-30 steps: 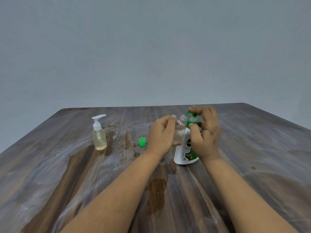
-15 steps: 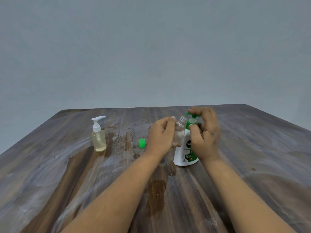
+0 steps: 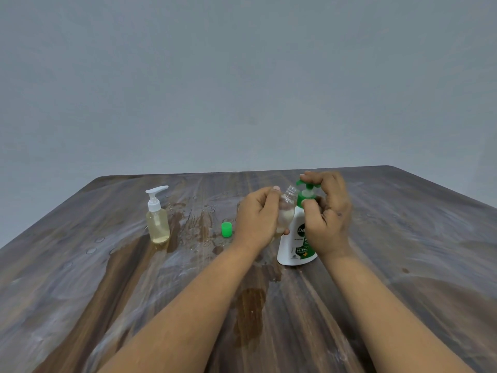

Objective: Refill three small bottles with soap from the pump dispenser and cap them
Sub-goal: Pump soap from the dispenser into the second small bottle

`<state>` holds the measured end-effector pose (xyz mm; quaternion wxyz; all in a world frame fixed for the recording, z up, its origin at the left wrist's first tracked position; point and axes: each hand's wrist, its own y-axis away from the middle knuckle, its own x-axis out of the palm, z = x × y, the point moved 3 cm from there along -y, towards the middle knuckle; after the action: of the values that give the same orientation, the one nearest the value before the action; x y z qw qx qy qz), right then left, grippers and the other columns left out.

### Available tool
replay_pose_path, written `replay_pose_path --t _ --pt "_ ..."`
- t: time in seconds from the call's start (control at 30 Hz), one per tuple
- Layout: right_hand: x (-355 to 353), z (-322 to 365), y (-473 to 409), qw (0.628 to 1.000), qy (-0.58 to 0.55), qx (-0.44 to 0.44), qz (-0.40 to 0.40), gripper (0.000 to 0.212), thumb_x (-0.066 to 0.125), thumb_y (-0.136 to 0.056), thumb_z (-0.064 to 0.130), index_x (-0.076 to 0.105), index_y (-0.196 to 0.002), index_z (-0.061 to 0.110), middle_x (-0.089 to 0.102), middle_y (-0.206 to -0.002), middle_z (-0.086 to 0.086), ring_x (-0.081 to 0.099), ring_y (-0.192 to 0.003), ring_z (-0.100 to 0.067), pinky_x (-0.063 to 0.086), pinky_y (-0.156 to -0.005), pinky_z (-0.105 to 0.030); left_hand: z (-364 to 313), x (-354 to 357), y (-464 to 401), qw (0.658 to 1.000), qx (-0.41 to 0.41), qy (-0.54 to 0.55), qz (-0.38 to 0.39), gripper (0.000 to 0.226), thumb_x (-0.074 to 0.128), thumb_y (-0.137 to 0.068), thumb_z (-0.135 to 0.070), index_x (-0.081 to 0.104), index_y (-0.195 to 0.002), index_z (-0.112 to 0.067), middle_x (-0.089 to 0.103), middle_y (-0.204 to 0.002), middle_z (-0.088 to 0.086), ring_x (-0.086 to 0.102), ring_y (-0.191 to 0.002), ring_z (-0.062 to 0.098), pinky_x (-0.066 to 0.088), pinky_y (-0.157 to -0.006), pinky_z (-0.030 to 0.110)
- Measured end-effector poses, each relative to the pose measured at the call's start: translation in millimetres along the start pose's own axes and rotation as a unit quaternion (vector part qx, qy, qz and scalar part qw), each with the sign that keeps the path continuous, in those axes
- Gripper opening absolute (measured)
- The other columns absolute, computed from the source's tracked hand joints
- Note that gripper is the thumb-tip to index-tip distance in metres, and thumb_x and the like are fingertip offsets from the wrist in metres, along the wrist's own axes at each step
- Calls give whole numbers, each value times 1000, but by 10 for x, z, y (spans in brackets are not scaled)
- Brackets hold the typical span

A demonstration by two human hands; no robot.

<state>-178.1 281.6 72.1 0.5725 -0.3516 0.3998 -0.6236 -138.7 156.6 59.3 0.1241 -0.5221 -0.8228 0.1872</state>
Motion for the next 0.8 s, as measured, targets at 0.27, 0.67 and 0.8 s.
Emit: replay_pose_path --t 0.27,0.67,0.8 --pt "11 -21 -11 1000 26 11 5 26 42 -71 10 64 -85 6 59 -90 -3 53 -87 6 41 -73 -12 -5 5 7 1000 3 2 6 42 46 -103 -23 56 -64 -12 57 -53 -13 57 -48 5 55 -44 32" --pt "13 -30 -13 1000 25 3 2 27 42 -72 10 64 -86 5 56 -90 3 52 -87 6 41 -73 -12 8 2 7 1000 0 2 3 44 47 -102 -23 59 -61 -14 61 -60 -9 65 -58 17 57 -46 40" --pt "8 -39 -22 1000 19 15 -4 23 44 -72 5 64 -83 6 57 -88 2 53 -87 5 43 -73 -13 0 10 9 1000 4 4 9 52 46 -103 -23 58 -52 -27 58 -52 -12 57 -47 5 54 -44 31"
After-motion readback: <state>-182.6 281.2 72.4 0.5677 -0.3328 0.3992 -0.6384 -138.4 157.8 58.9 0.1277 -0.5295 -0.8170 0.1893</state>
